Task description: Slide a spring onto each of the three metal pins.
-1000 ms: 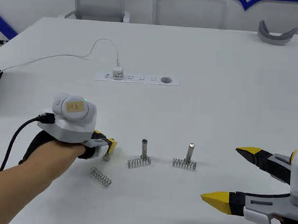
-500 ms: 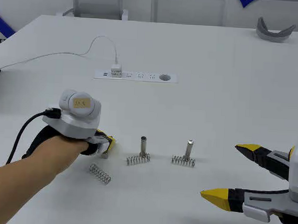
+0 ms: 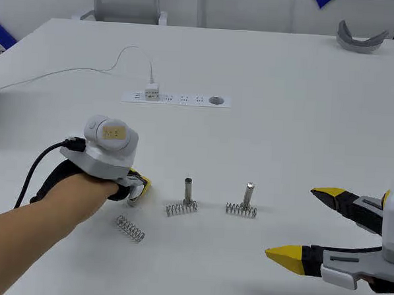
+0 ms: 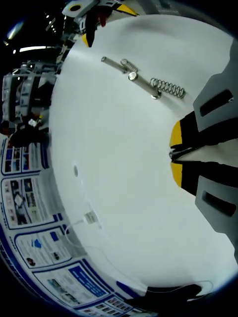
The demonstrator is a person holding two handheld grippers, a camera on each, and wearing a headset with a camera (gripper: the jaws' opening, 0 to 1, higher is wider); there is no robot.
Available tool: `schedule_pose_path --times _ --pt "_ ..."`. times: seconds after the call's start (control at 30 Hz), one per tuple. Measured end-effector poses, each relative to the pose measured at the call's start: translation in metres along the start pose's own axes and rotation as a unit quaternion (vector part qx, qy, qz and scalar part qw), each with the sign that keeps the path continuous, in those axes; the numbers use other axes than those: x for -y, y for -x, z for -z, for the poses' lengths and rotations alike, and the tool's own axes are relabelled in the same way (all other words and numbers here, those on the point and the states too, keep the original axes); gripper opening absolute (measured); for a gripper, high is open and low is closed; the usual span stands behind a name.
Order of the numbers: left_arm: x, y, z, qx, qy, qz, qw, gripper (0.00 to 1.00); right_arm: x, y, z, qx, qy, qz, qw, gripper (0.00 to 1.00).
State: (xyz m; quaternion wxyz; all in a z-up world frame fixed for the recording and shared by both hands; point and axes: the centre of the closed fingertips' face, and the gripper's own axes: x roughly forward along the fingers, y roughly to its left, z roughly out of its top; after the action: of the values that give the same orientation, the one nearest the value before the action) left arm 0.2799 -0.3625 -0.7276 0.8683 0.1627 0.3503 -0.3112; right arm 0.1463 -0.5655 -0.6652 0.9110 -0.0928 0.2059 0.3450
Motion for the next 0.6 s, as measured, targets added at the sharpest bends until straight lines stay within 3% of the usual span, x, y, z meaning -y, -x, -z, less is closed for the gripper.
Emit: schedule_pose_path --times 0.33,0.6 --pt "-0.0013 -0.0022 0.0039 -0.051 0.002 0.002 0.9987 0.11 -0.0010 0.0003 0.0000 0.001 -0.001 -0.002 1.0000 0.84" --pt "-0.0015 -0.0014 0.0044 -0.076 0.015 0.000 0.9970 0.11 -0.0017 -0.0005 0.0022 -0.003 0.002 -0.004 1.0000 0.84"
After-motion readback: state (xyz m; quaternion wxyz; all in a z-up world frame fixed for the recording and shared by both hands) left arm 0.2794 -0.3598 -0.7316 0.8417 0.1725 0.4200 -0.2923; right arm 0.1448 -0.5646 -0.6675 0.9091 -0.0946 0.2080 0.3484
